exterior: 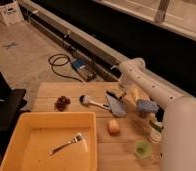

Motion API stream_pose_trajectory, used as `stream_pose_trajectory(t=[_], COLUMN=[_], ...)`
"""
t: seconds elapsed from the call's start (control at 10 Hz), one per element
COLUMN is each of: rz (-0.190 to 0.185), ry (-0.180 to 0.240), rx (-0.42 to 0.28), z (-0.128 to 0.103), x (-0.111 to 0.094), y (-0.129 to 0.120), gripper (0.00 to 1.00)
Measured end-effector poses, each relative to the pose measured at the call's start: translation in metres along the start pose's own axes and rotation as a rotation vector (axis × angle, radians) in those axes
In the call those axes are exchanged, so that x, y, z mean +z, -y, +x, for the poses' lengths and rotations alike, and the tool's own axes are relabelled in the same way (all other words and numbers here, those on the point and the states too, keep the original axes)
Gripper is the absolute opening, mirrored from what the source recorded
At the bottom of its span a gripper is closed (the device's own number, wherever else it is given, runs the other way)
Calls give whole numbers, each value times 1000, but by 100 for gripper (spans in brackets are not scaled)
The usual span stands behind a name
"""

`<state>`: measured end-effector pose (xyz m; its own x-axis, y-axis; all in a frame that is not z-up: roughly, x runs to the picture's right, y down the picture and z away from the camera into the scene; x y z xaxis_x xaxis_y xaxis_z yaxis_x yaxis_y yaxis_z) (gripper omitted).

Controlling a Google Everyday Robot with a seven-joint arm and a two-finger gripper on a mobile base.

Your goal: Wipe table surface with eraser

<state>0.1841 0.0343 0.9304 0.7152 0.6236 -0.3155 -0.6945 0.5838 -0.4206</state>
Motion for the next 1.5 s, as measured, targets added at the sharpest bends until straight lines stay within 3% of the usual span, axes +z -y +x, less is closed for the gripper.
stream_pose_trajectory(t=[0.4,0.6,0.8,1.0,1.2,1.5], rz=[49,69,68,58,38,37], ry=[-74,-80,-54,-26,3,-7], rx=[59,61,49,35,-6,-37], z=[37,27,2,-13,-28,-17], x=[-3,7,19,23,18,6], y=[33,49,54,48,26,13], gripper=[0,0,0,0,0,0])
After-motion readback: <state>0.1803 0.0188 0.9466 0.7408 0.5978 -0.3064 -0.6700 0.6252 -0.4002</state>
